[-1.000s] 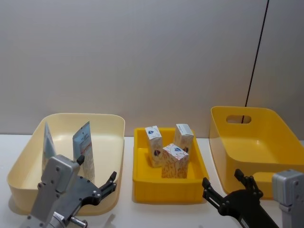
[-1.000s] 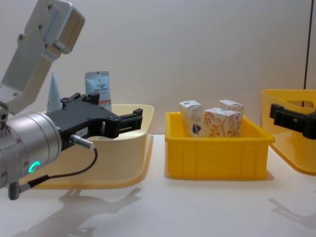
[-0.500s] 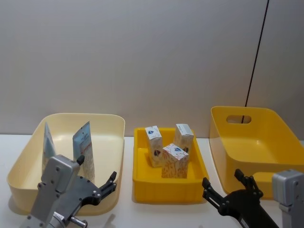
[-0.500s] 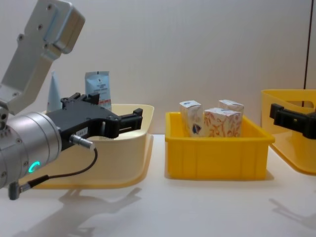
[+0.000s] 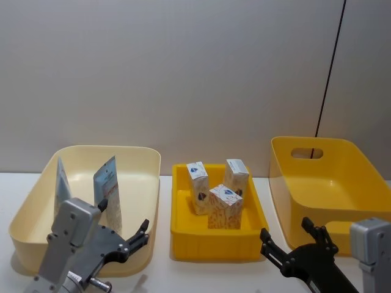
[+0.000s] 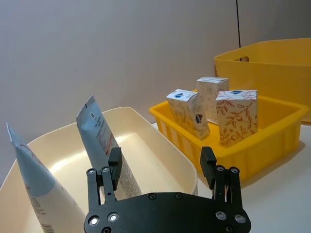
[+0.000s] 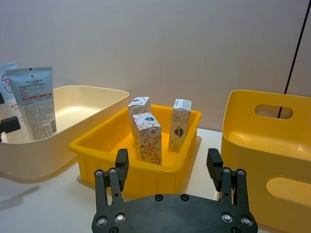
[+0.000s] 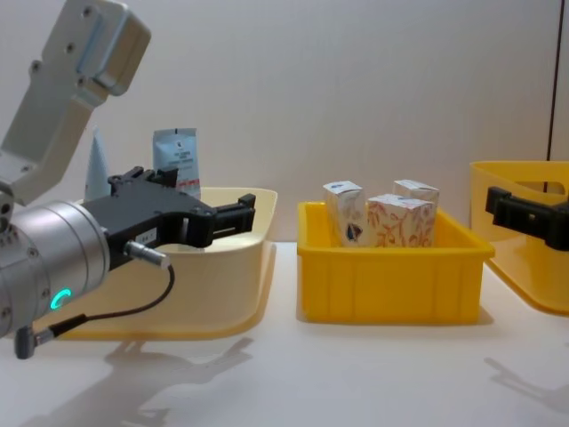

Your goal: Bimanual collaborative sorting of washing and personal care products

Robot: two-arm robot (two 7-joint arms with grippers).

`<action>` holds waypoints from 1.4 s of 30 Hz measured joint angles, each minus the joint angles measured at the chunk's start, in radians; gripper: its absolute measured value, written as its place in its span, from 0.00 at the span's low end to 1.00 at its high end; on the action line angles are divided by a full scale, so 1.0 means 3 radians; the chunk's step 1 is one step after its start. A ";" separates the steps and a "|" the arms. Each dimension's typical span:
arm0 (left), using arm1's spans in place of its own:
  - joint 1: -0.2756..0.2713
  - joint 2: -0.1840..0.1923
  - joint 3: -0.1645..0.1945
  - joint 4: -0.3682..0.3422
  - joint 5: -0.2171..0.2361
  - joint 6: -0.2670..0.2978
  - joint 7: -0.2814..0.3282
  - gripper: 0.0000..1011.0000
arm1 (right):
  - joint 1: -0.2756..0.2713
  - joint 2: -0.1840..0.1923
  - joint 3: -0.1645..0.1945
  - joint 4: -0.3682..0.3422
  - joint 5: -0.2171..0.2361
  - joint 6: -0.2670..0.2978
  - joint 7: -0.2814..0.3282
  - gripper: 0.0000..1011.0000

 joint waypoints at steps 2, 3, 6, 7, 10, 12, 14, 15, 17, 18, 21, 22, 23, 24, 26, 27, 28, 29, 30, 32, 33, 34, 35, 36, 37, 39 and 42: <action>-0.0001 -0.0009 -0.0018 0.0008 -0.0022 0.0001 -0.0006 0.99 | 0.0000 0.0000 0.0000 0.0000 0.0000 0.0000 0.0000 0.99; -0.0001 -0.0014 -0.0028 0.0010 -0.0032 0.0002 -0.0009 0.99 | 0.0000 0.0000 0.0000 0.0000 0.0000 0.0000 0.0000 0.99; -0.0004 -0.0024 -0.0055 0.0017 -0.0068 0.0011 -0.0017 0.99 | 0.0000 0.0000 0.0000 0.0000 0.0000 0.0000 0.0000 0.99; -0.0008 -0.0031 -0.0078 0.0022 -0.0093 0.0024 -0.0024 0.99 | 0.0000 0.0000 0.0000 0.0000 0.0000 0.0000 0.0000 0.99; -0.0016 -0.0045 -0.0118 0.0032 -0.0146 0.0055 -0.0039 0.99 | 0.0000 0.0000 0.0000 0.0000 0.0000 0.0000 0.0000 0.99; -0.0022 -0.0050 -0.0142 0.0039 -0.0177 0.0074 -0.0051 0.99 | 0.0000 0.0000 0.0000 0.0000 0.0000 0.0000 0.0000 0.99; -0.0030 -0.0057 -0.0172 0.0050 -0.0219 0.0101 -0.0071 0.99 | 0.0000 0.0000 0.0000 0.0000 0.0000 0.0000 0.0000 0.99; -0.0033 -0.0059 -0.0181 0.0053 -0.0232 0.0110 -0.0079 0.99 | 0.0000 0.0000 0.0000 0.0000 0.0000 0.0000 0.0000 0.99; -0.0049 -0.0065 -0.0216 0.0074 -0.0289 0.0153 -0.0116 0.99 | 0.0000 0.0000 0.0000 0.0000 0.0000 0.0000 0.0000 0.99; -0.0049 -0.0065 -0.0216 0.0074 -0.0289 0.0153 -0.0116 0.99 | 0.0000 0.0000 0.0000 0.0000 0.0000 0.0000 0.0000 0.99; -0.0073 -0.0073 -0.0255 0.0112 -0.0352 0.0203 -0.0163 0.99 | 0.0000 0.0000 0.0000 0.0000 0.0000 0.0000 0.0000 0.99; -0.0079 -0.0075 -0.0265 0.0125 -0.0361 0.0211 -0.0170 0.99 | 0.0000 0.0000 0.0000 0.0000 0.0000 0.0000 0.0000 0.99; -0.0085 -0.0076 -0.0271 0.0134 -0.0370 0.0218 -0.0177 0.99 | 0.0000 0.0000 0.0000 0.0000 0.0000 0.0000 0.0000 0.99; -0.0094 -0.0080 -0.0286 0.0153 -0.0390 0.0233 -0.0194 0.99 | 0.0000 0.0000 0.0000 0.0000 0.0000 0.0000 0.0000 0.99; -0.0106 -0.0084 -0.0302 0.0180 -0.0405 0.0245 -0.0207 0.99 | 0.0000 0.0000 0.0000 0.0000 0.0000 0.0000 0.0000 0.99; -0.0117 -0.0088 -0.0315 0.0208 -0.0418 0.0256 -0.0220 0.99 | 0.0000 0.0000 0.0000 0.0000 0.0000 0.0000 0.0000 0.99; -0.0124 -0.0090 -0.0321 0.0223 -0.0425 0.0262 -0.0227 0.99 | 0.0000 0.0000 0.0000 0.0000 0.0000 0.0000 0.0000 0.99; -0.0131 -0.0092 -0.0326 0.0238 -0.0430 0.0265 -0.0233 0.99 | 0.0000 0.0000 0.0000 0.0000 0.0000 0.0000 0.0000 0.99; -0.0143 -0.0095 -0.0333 0.0260 -0.0436 0.0268 -0.0239 0.99 | 0.0000 0.0000 0.0000 0.0000 0.0000 0.0000 0.0000 0.99; -0.0170 -0.0102 -0.0346 0.0309 -0.0447 0.0277 -0.0261 0.99 | 0.0000 0.0000 0.0000 0.0000 0.0000 0.0000 0.0000 0.99; -0.0183 -0.0106 -0.0350 0.0333 -0.0450 0.0278 -0.0268 0.99 | 0.0000 0.0000 0.0000 0.0000 0.0000 0.0000 0.0000 0.99; -0.0206 -0.0112 -0.0357 0.0371 -0.0456 0.0280 -0.0284 0.99 | 0.0000 0.0000 0.0000 0.0000 0.0000 0.0000 0.0000 0.99; -0.0216 -0.0116 -0.0359 0.0390 -0.0458 0.0280 -0.0289 0.99 | 0.0000 0.0000 0.0000 0.0000 0.0000 0.0000 0.0000 0.99; -0.0227 -0.0119 -0.0361 0.0408 -0.0460 0.0280 -0.0300 0.99 | 0.0000 0.0000 0.0000 0.0000 0.0000 0.0000 0.0000 0.99; -0.0243 -0.0124 -0.0363 0.0432 -0.0462 0.0280 -0.0310 0.99 | 0.0000 0.0000 0.0000 0.0000 0.0000 0.0000 0.0000 0.99; -0.0283 -0.0136 -0.0366 0.0495 -0.0467 0.0276 -0.0345 0.99 | 0.0000 0.0000 0.0000 0.0000 0.0000 0.0000 0.0000 0.99; -0.0340 -0.0158 -0.0366 0.0578 -0.0472 0.0254 -0.0394 0.99 | 0.0000 0.0000 0.0000 0.0000 0.0000 0.0000 0.0000 0.99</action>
